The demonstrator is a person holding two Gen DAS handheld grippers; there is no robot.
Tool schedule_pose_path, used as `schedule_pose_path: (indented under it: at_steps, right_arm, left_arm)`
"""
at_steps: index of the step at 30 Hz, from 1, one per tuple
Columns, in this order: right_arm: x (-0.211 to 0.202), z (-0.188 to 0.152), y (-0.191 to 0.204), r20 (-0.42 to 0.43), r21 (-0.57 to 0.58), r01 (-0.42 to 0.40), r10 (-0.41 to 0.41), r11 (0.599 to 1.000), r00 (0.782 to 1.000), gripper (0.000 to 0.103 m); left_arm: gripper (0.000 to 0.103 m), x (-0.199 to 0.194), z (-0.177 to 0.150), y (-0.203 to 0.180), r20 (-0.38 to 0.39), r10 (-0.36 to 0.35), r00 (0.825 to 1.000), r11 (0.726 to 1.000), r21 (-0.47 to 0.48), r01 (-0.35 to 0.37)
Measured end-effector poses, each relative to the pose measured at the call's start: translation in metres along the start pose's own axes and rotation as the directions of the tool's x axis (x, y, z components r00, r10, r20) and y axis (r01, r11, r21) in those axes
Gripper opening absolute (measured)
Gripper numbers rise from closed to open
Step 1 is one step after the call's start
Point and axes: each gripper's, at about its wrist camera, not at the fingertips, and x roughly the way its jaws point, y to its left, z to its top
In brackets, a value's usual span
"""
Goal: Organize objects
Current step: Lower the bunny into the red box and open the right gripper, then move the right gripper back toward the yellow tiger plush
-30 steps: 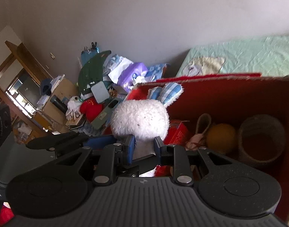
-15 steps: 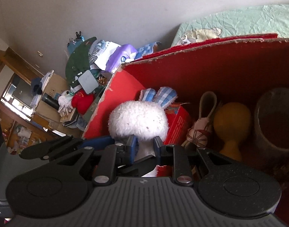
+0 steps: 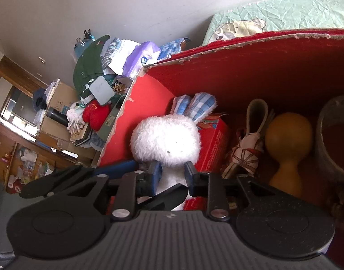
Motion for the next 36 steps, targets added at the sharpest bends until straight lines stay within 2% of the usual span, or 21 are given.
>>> schedule_pose_path:
  at_steps: [6, 20, 27, 36]
  right_arm:
    - [-0.017, -0.003, -0.008, 0.042, 0.065, -0.033, 0.030, 0.997, 0.999, 0.034]
    - [-0.045, -0.023, -0.011, 0.131, 0.040, 0.098, -0.102, 0.994, 0.986, 0.032]
    - [-0.057, -0.031, -0.014, 0.159, 0.066, 0.137, -0.146, 0.988, 0.976, 0.032]
    - [-0.073, -0.039, -0.014, 0.198, 0.061, 0.223, -0.230, 0.973, 0.953, 0.032]
  left_arm:
    - [0.071, 0.003, 0.003, -0.004, -0.012, 0.037, 0.999, 0.999, 0.004, -0.037]
    - [0.071, 0.006, 0.006, -0.012, -0.078, 0.108, 0.991, 0.994, 0.003, -0.108]
    - [0.071, -0.005, 0.005, -0.024, -0.062, 0.119, 0.991, 0.993, 0.025, -0.117]
    - [0.071, -0.013, 0.005, -0.037, -0.066, 0.128, 0.990, 0.992, 0.029, -0.126]
